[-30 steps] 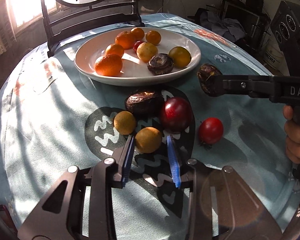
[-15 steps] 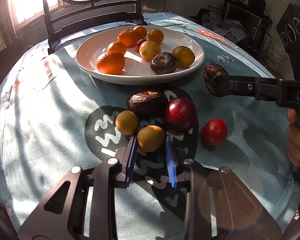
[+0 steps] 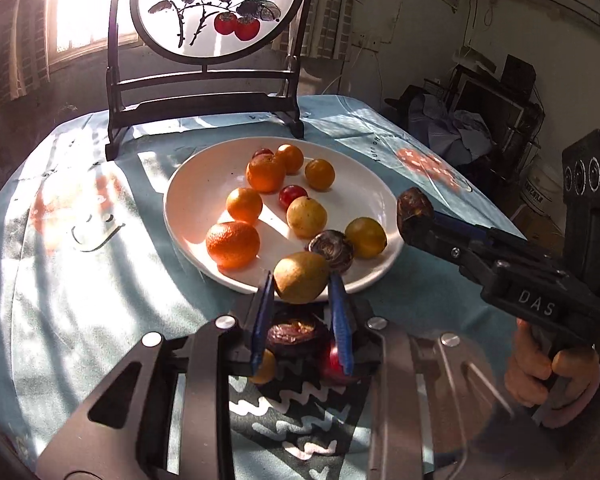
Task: Organize fruits
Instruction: 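Carry both fruits onto the white plate and open both tools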
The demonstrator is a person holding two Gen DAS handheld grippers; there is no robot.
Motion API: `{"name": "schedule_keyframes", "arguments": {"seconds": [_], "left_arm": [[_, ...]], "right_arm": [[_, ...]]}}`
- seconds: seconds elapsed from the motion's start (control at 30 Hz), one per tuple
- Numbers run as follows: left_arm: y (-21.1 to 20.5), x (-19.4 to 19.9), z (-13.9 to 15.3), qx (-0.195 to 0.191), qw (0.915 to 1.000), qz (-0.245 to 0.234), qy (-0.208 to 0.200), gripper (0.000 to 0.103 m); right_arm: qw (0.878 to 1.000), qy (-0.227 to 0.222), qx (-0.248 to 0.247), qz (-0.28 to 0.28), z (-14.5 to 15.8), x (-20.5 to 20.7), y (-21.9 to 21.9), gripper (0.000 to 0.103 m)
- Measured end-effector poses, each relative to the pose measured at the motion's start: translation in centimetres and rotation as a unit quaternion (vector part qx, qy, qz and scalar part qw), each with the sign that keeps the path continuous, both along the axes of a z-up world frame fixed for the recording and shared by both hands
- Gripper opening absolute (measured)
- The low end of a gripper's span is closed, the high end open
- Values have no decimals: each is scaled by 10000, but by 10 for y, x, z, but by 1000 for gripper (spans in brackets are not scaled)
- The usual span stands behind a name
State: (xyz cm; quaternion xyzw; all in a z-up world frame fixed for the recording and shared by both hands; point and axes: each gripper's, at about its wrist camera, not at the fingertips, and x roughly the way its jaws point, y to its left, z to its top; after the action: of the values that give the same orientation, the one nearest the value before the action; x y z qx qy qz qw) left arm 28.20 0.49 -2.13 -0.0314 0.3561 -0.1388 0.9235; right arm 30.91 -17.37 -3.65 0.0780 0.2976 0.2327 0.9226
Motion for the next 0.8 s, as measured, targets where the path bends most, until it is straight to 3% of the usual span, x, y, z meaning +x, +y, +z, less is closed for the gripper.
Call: {"name": "schedule_keyframes", "arguments": {"seconds": [0.2, 0.23, 0.3, 0.37, 0.53, 0.7, 0.8], "left_arm": [[-13, 46, -6, 109, 9997, 223, 69, 30], [-13, 47, -5, 222, 9993, 308, 22, 36], [-6, 40, 0, 517, 9955, 780, -167, 86], [9, 28, 8, 410, 9936, 977, -399, 101], [50, 4, 1, -141, 9904, 1376, -56, 101], [71, -12, -20, 264, 9817, 1862, 293, 101], [78, -20, -24, 229, 9807, 1902, 397, 101]], "right_arm": [[9998, -7, -87, -156, -8, 36, 4, 43], [9998, 3, -93, -154, -8, 40, 4, 46], [9997, 21, -79, -212, -5, 37, 1, 52], [9999, -21, 29, -166, 3, 28, -6, 63], [9991, -34, -133, 391, 7, -10, 1, 63], [9919, 639, -622, 900, -19, -36, 26, 63], [9862, 680, -1153, 972, -29, -46, 41, 63]]}}
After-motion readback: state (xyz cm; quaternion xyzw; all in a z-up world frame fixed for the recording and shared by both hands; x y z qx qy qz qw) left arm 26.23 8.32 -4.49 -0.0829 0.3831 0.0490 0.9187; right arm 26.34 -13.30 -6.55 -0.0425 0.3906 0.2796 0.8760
